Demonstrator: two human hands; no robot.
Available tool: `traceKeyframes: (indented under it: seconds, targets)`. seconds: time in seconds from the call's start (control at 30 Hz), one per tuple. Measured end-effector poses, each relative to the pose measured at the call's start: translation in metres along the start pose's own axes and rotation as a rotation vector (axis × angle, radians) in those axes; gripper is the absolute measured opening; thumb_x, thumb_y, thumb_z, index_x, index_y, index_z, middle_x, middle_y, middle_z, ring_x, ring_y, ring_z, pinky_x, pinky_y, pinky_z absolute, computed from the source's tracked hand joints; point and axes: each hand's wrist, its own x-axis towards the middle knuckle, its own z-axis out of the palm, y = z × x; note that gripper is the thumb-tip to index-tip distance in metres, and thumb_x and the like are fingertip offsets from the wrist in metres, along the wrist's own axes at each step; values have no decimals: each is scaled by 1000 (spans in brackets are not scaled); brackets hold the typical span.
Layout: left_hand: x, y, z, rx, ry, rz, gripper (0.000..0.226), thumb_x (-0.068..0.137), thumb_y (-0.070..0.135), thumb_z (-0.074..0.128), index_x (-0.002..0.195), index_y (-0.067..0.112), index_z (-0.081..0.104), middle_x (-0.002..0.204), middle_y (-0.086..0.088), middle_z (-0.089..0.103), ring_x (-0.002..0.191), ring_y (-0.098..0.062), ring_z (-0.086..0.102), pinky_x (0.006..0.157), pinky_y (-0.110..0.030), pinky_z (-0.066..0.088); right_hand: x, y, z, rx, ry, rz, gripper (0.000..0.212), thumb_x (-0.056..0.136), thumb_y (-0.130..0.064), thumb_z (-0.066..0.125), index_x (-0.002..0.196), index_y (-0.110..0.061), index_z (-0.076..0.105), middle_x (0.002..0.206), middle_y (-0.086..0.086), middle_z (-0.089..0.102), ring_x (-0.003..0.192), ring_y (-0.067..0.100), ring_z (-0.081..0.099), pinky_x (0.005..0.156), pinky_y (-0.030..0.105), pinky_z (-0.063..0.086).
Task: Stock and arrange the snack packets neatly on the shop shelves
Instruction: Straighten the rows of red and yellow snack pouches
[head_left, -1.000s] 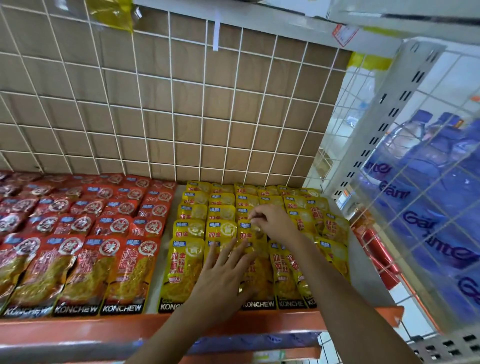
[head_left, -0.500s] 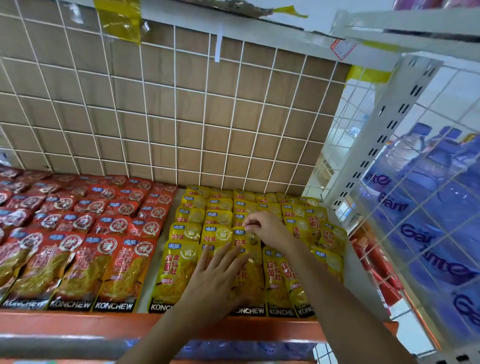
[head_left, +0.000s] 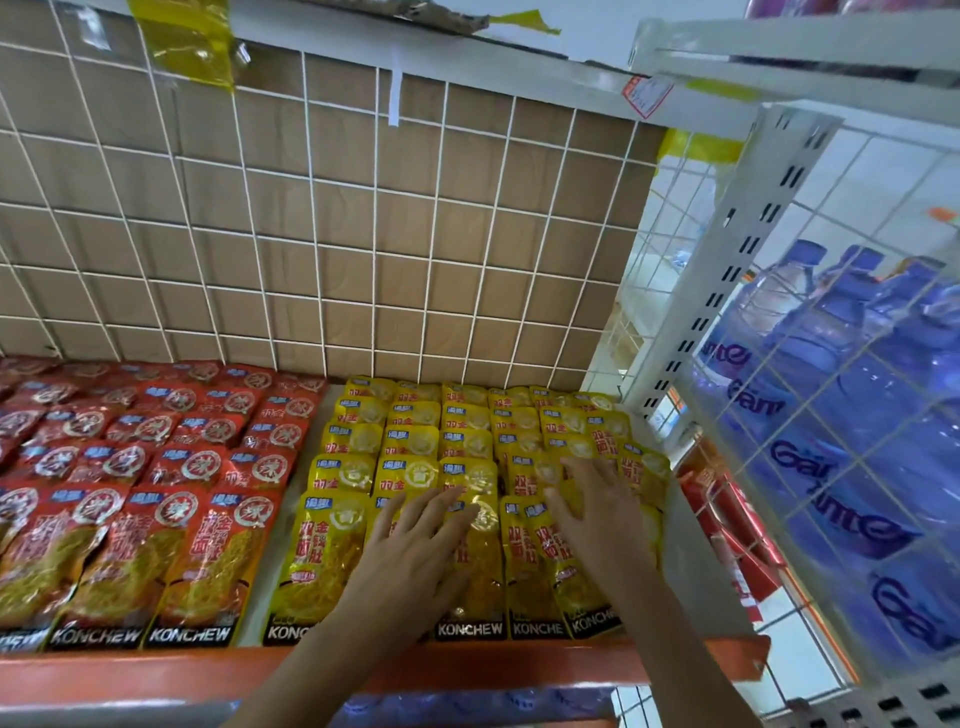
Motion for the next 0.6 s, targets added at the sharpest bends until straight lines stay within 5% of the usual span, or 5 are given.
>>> traceKeyframes:
  seconds: [0.13, 0.2, 0.33, 0.47, 0.6]
  targets:
    - [19, 14, -11, -113, -8, 3, 47, 80, 47, 38, 114, 26, 62, 117, 6, 64, 104, -16, 63, 86, -39, 52, -27, 12, -2, -160, -172, 32, 99, 61, -78, 20, 147, -28, 21, 151, -2, 27, 136, 23, 28, 109, 41, 25]
    - [31, 21, -17, -138, -57, -6, 53, 79, 47, 35, 119, 24, 62, 120, 6, 62, 109, -17, 61, 90, -42, 50, -33, 13, 1, -90, -127, 54, 92, 64, -69, 31, 143, -22, 32, 145, 5, 38, 131, 28, 39, 105, 44, 32]
    - [48, 30, -12, -154, -217, 18, 77, 80, 60, 11, 147, 24, 27, 152, 8, 26, 141, -15, 19, 115, -36, 9, -37, 17, 3, 10, 102, 75, 66, 63, -35, 70, 123, -15, 52, 108, 13, 61, 94, 35, 62, 74, 39, 51]
    - [56, 35, -11, -114, -287, 30, 62, 95, 52, 38, 148, 26, 20, 152, 9, 22, 141, -13, 13, 115, -35, 1, -35, 26, -3, 177, 148, 180, 56, 72, -15, 77, 123, -13, 54, 123, 11, 54, 105, 30, 58, 77, 25, 41]
    - [61, 37, -9, -90, -310, 51, 63, 93, 53, 42, 147, 27, 23, 148, 9, 26, 139, -12, 17, 116, -34, 0, -33, 34, -8, 201, 73, 237, 60, 77, -26, 74, 129, -24, 45, 131, 1, 50, 106, 20, 57, 74, 25, 44]
